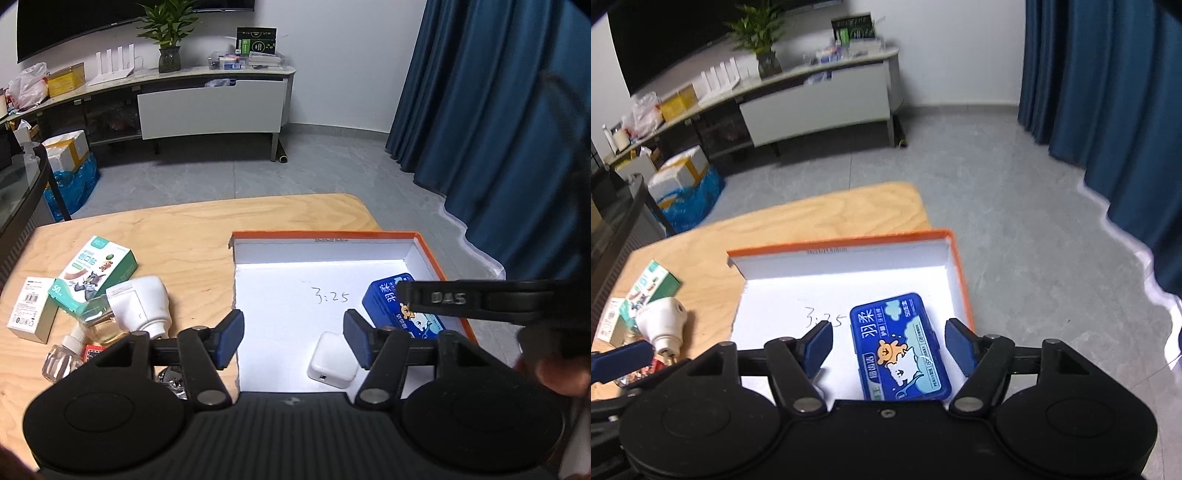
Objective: Organize rigid objects
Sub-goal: 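Lower the charger into the box and open the left gripper while the right releases the tin, then withdraw both grippers from the box back toward the remaining items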
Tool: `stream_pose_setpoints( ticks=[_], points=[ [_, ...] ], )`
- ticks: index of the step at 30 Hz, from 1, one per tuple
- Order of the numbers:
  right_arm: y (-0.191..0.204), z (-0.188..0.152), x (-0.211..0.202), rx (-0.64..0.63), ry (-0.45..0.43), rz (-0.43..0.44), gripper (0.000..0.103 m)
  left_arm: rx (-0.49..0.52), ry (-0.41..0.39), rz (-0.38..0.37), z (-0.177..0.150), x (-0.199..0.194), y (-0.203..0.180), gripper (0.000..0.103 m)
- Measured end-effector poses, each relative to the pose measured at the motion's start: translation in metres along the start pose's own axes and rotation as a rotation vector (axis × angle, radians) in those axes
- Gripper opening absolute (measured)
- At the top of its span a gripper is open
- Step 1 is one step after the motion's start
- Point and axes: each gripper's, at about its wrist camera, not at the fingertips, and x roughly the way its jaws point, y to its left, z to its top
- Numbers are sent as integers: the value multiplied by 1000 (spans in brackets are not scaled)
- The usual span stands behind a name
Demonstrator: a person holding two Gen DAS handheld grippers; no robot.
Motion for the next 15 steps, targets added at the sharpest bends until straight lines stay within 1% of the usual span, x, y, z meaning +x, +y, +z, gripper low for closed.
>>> stream_pose_setpoints(
  ticks=[3,6,9,11,15],
  points=[
    [1,-5,-25,-1,-53,-20,84,7,-5,-3,-5,-6,0,68],
    [3,-12,-45,5,-78,-22,85,11,-12,3,-11,-13,3,73],
    [9,-23,-58,-2,-88,-25,85,11,-17,-3,-18,-22,10,76],
    [15,-32,-64,-4,-88,-22,85,20,-25,14,-23,-30,17,78],
    [30,-49,-67,-2,-63,15,85,8,-22,42,-32,-41,33,79]
  ],
)
